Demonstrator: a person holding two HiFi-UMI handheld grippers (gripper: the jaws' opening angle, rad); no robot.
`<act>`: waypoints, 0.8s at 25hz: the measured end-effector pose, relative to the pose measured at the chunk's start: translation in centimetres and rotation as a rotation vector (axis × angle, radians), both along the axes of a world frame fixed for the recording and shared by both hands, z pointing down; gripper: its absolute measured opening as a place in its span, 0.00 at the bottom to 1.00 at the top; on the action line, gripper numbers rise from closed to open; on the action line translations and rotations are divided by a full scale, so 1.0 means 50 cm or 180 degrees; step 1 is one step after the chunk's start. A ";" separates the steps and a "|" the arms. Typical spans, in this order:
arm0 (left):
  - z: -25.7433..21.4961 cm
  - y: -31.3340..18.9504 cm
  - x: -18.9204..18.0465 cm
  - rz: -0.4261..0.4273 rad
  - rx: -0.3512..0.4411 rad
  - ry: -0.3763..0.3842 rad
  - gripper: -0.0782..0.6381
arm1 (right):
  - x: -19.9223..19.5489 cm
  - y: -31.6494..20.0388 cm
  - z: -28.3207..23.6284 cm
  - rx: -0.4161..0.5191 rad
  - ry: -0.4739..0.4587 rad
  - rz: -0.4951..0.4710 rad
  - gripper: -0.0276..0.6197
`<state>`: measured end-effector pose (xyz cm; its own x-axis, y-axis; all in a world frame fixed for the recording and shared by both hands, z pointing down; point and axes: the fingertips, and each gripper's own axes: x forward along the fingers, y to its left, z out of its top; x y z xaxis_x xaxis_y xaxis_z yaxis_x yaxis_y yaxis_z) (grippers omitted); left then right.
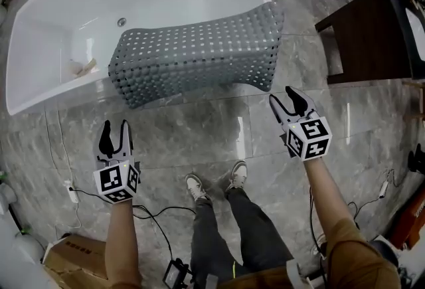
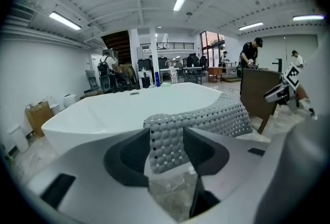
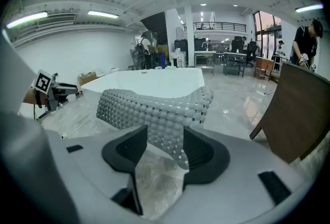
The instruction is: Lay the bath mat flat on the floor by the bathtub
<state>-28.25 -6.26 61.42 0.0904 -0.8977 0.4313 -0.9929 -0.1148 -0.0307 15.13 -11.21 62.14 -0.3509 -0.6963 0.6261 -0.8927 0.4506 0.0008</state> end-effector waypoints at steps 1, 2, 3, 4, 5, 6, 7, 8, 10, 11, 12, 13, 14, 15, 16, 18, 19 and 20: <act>0.016 -0.015 0.000 0.0016 -0.0037 -0.0017 0.37 | 0.002 -0.009 0.014 -0.0016 0.0014 0.0006 0.36; 0.032 -0.031 -0.004 0.0006 -0.0069 -0.0010 0.39 | 0.004 -0.019 0.027 -0.0024 0.0039 0.0004 0.38; 0.046 -0.045 -0.010 -0.0018 -0.0102 0.0016 0.41 | 0.007 -0.027 0.038 -0.0031 0.0056 0.0003 0.39; 0.061 -0.058 -0.015 -0.0046 -0.0141 0.0050 0.43 | 0.009 -0.035 0.049 -0.0042 0.0059 0.0007 0.39; 0.077 -0.068 -0.020 -0.0069 -0.0190 0.0088 0.44 | 0.013 -0.043 0.060 -0.0058 0.0055 0.0016 0.40; 0.094 -0.076 -0.022 -0.0083 -0.0244 0.0124 0.46 | 0.017 -0.051 0.072 -0.0072 0.0053 0.0029 0.41; 0.110 -0.083 -0.024 -0.0084 -0.0294 0.0146 0.46 | 0.021 -0.059 0.083 -0.0082 0.0050 0.0049 0.41; 0.123 -0.090 -0.024 -0.0068 -0.0330 0.0143 0.46 | 0.024 -0.067 0.092 -0.0088 0.0039 0.0075 0.43; 0.142 -0.105 -0.026 -0.0030 -0.0360 0.0089 0.47 | 0.027 -0.084 0.105 -0.0069 0.0004 0.0126 0.43; 0.151 -0.111 -0.029 -0.0028 -0.0373 0.0076 0.49 | 0.028 -0.091 0.110 -0.0055 -0.0004 0.0140 0.43; 0.162 -0.115 -0.032 -0.0037 -0.0396 0.0081 0.50 | 0.029 -0.096 0.116 -0.0052 -0.0002 0.0145 0.43; 0.173 -0.119 -0.036 -0.0045 -0.0427 0.0091 0.52 | 0.030 -0.100 0.123 -0.0062 0.0003 0.0141 0.44; 0.185 -0.122 -0.040 -0.0042 -0.0466 0.0091 0.54 | 0.030 -0.105 0.131 -0.0078 0.0007 0.0131 0.45; 0.197 -0.125 -0.043 -0.0019 -0.0508 0.0077 0.55 | 0.030 -0.109 0.138 -0.0095 0.0006 0.0120 0.45; 0.208 -0.129 -0.045 0.0023 -0.0549 0.0056 0.57 | 0.031 -0.115 0.145 -0.0110 0.0000 0.0115 0.46; 0.228 -0.139 -0.045 0.0119 -0.0606 0.0045 0.60 | 0.037 -0.125 0.157 -0.0132 -0.0038 0.0138 0.49; 0.237 -0.144 -0.045 0.0150 -0.0626 0.0068 0.62 | 0.042 -0.131 0.163 -0.0141 -0.0082 0.0170 0.50; 0.245 -0.150 -0.046 0.0169 -0.0644 0.0113 0.64 | 0.046 -0.137 0.168 -0.0148 -0.0142 0.0212 0.51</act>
